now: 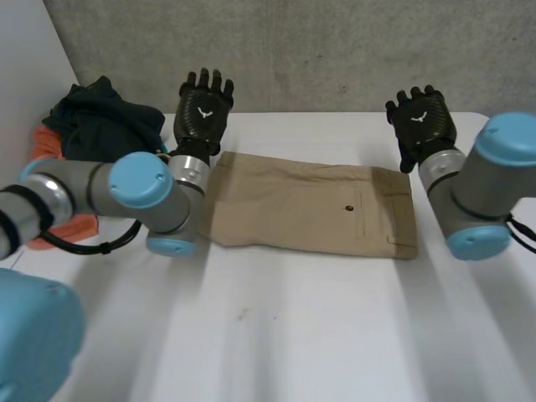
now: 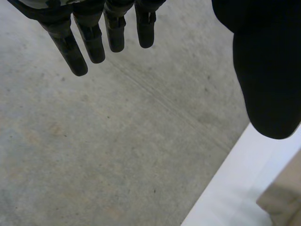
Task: Fold the laundry.
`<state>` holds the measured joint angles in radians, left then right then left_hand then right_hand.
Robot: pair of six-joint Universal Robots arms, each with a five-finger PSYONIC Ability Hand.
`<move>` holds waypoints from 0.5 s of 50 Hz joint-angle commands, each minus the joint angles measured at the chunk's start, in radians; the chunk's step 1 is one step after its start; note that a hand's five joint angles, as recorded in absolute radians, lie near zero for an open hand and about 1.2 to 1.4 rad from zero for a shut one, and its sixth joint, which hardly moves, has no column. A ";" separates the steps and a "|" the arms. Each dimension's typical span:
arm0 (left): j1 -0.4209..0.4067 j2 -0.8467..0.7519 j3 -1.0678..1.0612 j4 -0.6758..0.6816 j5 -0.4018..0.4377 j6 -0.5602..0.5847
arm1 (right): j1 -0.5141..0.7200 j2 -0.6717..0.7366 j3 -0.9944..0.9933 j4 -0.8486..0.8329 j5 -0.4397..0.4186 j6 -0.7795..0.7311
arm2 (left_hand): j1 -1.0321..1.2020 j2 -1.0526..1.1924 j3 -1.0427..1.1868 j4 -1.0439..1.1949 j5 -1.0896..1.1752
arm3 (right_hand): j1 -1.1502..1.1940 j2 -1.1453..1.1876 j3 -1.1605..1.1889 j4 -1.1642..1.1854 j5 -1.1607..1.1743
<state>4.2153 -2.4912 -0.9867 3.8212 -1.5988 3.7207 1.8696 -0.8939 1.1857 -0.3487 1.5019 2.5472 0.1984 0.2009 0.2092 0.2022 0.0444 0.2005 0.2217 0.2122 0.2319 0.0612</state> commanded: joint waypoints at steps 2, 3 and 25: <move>-0.003 0.287 -0.381 0.012 0.000 -0.111 | -0.010 -0.183 0.176 0.359 -0.026 0.160 | -0.024 -0.026 -0.035 -0.028 -0.044 | -0.026 -0.047 -0.038 -0.057 -0.061; -0.003 0.307 -0.407 0.009 0.000 -0.120 | -0.018 -0.183 0.198 0.414 -0.035 0.188 | -0.024 -0.026 -0.035 -0.028 -0.044 | 0.039 0.018 0.028 0.008 0.004; 0.003 0.384 -0.583 -0.097 0.003 -0.209 | -0.055 -0.028 0.259 0.203 -0.046 0.242 | -0.024 -0.026 -0.035 -0.028 -0.044 | 1.196 1.175 1.184 1.164 1.161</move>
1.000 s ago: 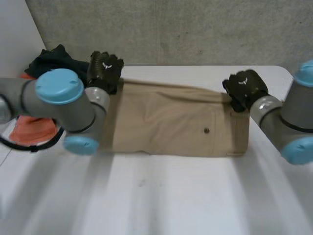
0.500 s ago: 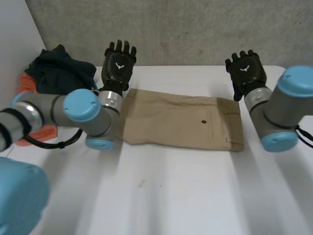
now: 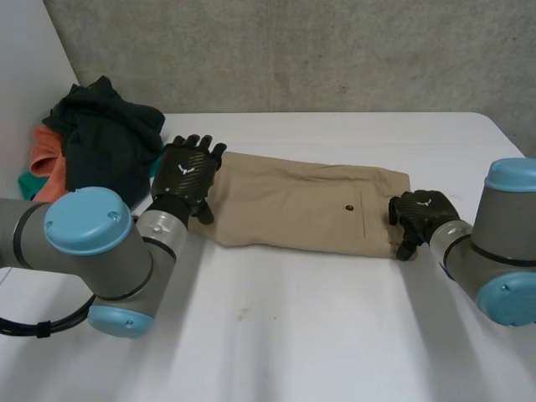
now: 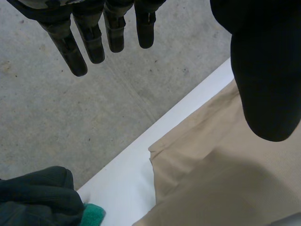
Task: Fold the laundry.
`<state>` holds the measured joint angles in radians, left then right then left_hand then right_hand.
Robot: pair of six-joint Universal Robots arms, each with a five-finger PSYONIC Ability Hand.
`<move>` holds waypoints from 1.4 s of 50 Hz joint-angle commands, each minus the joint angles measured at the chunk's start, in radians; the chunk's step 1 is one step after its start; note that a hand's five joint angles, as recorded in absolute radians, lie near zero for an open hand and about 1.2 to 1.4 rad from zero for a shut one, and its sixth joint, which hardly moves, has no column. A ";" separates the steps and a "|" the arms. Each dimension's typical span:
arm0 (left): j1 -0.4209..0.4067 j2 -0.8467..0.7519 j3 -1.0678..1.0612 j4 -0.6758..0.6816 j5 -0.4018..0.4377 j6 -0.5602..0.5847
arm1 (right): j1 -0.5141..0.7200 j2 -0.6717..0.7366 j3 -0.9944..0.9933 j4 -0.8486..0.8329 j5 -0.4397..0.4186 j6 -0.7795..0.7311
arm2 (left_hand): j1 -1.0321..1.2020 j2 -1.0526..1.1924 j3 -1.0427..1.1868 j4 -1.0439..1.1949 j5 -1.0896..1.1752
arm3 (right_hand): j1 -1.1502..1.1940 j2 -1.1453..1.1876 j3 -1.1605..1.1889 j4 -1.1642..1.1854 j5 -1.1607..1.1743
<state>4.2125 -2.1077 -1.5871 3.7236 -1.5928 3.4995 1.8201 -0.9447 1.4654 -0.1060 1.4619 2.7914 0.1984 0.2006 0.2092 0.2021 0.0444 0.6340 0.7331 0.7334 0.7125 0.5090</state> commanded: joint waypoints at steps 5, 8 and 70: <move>0.009 0.012 0.016 -0.001 -0.003 0.016 | -0.025 -0.017 0.009 -0.035 -0.017 -0.001 | -0.024 -0.026 -0.035 -0.028 -0.044 | 0.762 0.663 0.663 0.684 0.713; 0.009 0.031 0.007 -0.001 -0.004 0.015 | -0.045 -0.061 0.038 -0.024 -0.017 -0.015 | -0.024 -0.026 -0.035 -0.028 -0.044 | 0.762 0.663 0.663 0.684 0.713; -0.200 -0.185 0.469 -0.349 -0.009 -0.079 | 0.117 -0.085 -0.215 0.156 -0.192 0.284 | -0.014 -0.016 -0.025 -0.018 -0.035 | -0.459 -0.559 -0.559 -0.538 -0.509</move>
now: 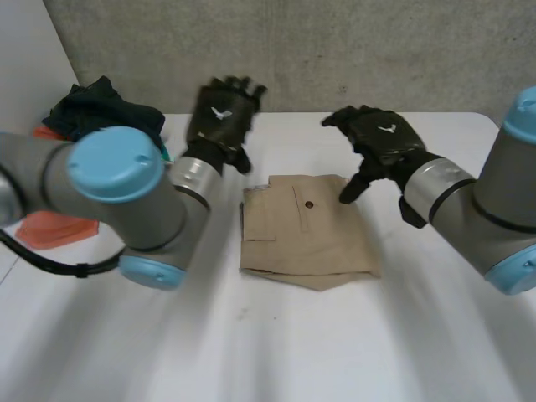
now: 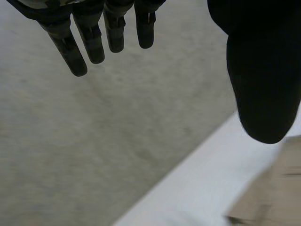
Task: Fold the laundry.
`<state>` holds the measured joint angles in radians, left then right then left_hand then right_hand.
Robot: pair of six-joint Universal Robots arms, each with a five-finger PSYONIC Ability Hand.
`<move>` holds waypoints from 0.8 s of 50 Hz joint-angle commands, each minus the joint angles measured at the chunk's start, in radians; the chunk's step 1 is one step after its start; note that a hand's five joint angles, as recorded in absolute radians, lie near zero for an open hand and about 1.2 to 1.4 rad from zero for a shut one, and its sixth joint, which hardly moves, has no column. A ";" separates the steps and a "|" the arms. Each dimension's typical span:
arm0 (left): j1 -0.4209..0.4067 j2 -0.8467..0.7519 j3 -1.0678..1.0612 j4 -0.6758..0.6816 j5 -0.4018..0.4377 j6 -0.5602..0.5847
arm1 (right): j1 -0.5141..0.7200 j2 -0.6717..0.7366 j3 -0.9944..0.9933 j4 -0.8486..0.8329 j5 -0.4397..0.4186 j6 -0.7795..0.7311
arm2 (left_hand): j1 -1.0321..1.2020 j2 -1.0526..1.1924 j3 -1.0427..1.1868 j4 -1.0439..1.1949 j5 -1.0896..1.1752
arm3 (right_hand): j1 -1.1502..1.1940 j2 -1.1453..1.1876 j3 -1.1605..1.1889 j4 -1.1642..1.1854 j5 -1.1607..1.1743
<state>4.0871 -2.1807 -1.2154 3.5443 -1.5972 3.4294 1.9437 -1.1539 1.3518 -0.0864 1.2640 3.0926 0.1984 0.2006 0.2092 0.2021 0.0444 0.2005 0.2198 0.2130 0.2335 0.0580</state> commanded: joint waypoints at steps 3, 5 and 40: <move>-0.076 -0.164 0.128 -0.250 -0.006 -0.007 | -0.008 0.207 -0.172 0.206 0.009 -0.031 | -0.014 -0.016 -0.025 -0.018 -0.035 | -0.026 -0.045 -0.038 -0.059 -0.058; -0.076 -0.186 0.137 -0.289 -0.004 -0.004 | -0.006 0.249 -0.206 0.229 0.009 -0.035 | -0.011 -0.014 -0.022 -0.015 -0.032 | -0.026 -0.045 -0.038 -0.059 -0.058; -0.010 0.021 0.145 -0.433 0.084 0.031 | -0.018 0.045 -0.034 0.030 0.150 -0.022 | -0.023 -0.025 -0.034 -0.027 -0.044 | -0.026 -0.045 -0.038 -0.059 -0.058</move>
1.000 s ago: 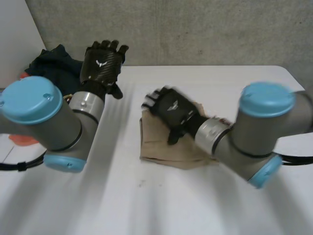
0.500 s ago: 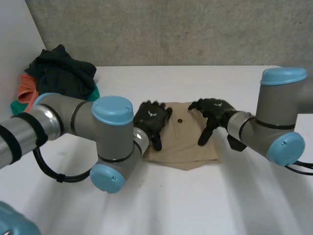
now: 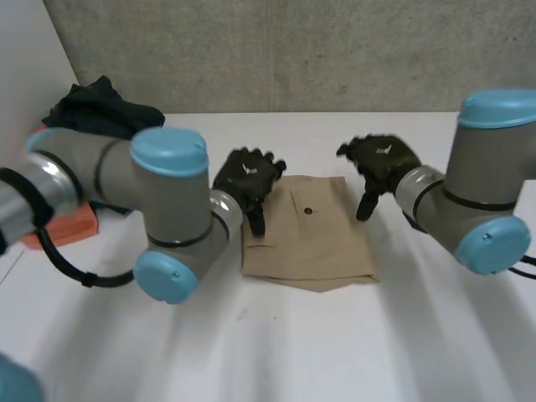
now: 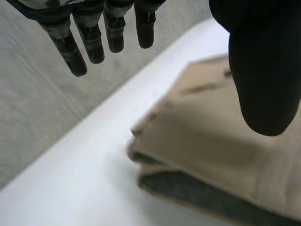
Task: Fold the laundry.
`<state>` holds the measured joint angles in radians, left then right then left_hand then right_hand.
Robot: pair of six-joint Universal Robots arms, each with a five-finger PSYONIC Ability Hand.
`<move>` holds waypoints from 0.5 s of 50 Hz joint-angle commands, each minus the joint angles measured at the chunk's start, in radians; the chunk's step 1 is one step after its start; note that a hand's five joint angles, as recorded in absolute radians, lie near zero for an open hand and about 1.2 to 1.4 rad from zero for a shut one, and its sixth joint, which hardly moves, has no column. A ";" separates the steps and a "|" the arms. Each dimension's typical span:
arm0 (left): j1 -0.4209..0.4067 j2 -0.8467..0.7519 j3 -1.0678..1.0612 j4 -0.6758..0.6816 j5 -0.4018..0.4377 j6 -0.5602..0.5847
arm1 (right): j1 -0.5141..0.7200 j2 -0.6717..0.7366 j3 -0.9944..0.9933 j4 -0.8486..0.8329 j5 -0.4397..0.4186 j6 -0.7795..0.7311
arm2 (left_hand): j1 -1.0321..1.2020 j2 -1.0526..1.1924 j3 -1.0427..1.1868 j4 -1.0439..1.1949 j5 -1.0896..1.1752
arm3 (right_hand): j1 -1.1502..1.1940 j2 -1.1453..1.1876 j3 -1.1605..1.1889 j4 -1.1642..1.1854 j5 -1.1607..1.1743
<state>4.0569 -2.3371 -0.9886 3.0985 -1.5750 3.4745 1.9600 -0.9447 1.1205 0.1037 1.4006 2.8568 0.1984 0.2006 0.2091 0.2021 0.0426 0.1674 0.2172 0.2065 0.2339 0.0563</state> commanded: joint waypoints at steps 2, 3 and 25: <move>0.034 0.258 -0.120 0.006 0.144 -0.026 | -0.079 -0.195 0.271 -0.174 0.021 0.272 | -0.005 -0.008 -0.016 -0.009 -0.024 | 0.007 -0.043 -0.032 -0.059 -0.056; 0.040 0.283 -0.134 0.006 0.176 -0.031 | -0.095 -0.201 0.295 -0.173 0.020 0.288 | -0.003 -0.005 -0.013 -0.006 -0.021 | 0.007 -0.043 -0.032 -0.059 -0.056; 0.143 0.489 -0.268 -0.057 0.586 -0.224 | -0.079 -0.062 0.519 -0.308 -0.083 0.404 | 0.009 0.007 -0.001 0.005 -0.009 | 0.007 -0.043 -0.032 -0.059 -0.056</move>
<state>4.2008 -1.8424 -1.2593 3.0401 -0.9774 3.2629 1.8497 -1.0676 1.6642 -0.1722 1.3185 3.2542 0.1984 0.2006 0.2092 0.2022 0.0427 0.1674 0.2172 0.2065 0.2339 0.0557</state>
